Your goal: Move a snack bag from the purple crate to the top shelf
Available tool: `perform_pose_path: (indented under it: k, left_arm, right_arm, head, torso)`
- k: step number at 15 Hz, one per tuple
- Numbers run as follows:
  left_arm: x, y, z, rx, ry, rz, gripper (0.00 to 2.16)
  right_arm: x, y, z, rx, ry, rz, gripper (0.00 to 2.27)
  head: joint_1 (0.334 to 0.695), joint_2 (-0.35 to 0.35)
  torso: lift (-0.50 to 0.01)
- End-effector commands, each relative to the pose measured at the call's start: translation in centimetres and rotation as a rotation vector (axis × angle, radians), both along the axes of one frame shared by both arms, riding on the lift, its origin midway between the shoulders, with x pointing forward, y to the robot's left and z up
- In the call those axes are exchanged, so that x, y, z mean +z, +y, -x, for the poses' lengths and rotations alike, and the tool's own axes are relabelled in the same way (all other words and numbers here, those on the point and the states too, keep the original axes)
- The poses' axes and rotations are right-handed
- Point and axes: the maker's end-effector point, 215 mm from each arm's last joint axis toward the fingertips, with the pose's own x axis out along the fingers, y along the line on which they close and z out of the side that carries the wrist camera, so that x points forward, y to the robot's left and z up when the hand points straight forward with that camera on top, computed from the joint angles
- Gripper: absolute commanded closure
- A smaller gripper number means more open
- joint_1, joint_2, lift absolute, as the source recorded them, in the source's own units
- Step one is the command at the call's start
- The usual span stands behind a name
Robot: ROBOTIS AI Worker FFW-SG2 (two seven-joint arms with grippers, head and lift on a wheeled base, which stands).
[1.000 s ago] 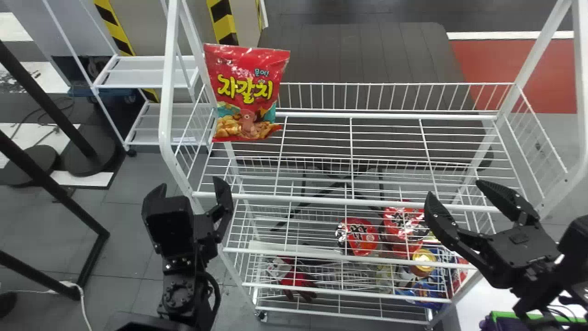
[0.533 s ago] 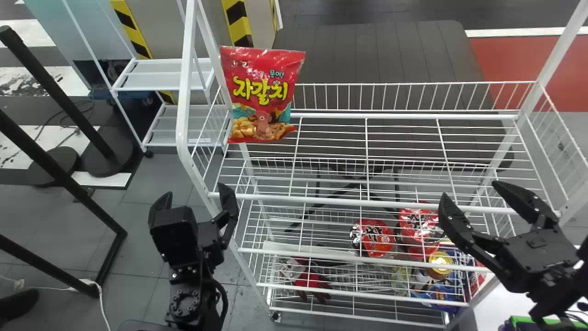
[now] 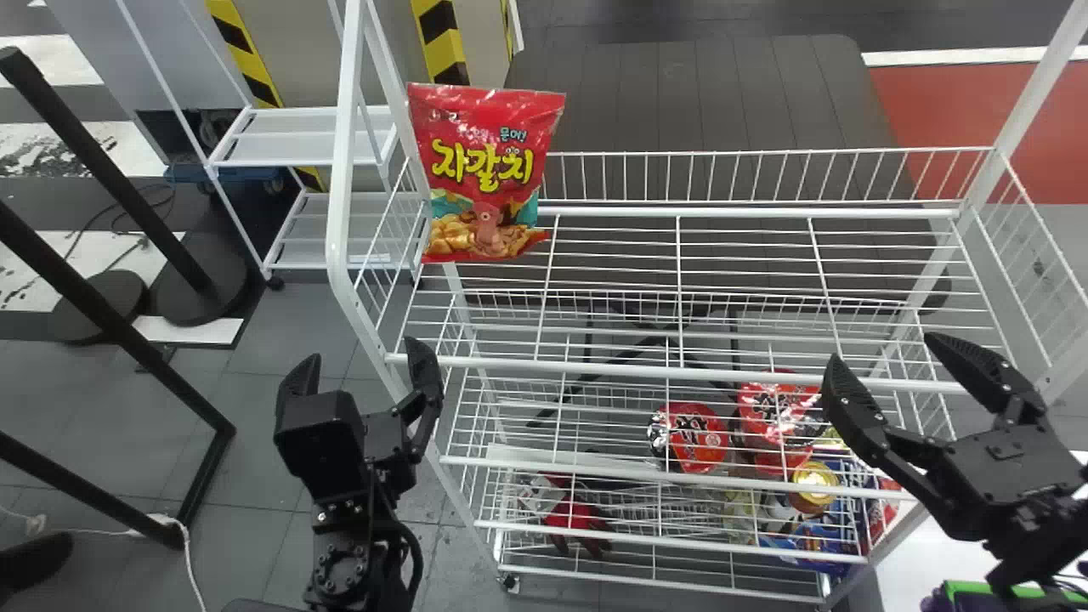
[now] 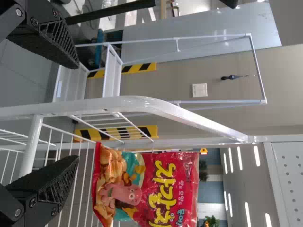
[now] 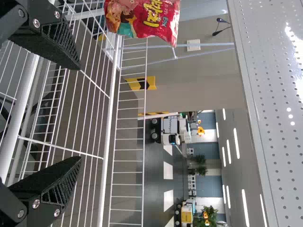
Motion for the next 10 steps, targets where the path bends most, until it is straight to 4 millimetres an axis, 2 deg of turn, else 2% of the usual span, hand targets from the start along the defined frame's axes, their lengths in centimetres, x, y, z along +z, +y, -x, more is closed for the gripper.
perform_pose_path:
  k: [1, 10]
  left_arm:
    - [0.28, -0.16, 0.21, -0.004, -0.013, 0.001, 0.16]
    - [0.85, -0.4, 0.53, -0.008, -0.028, 0.005, 0.16]
  right_arm:
    - [0.17, -0.09, 0.07, -0.001, -0.007, -0.002, 0.15]
    - [0.47, -0.18, 0.4, -0.002, -0.015, -0.006, 0.15]
  head:
    - [0.695, 0.134]
    - [0.695, 0.127]
  torso:
    - [0.0]
    - [0.0]
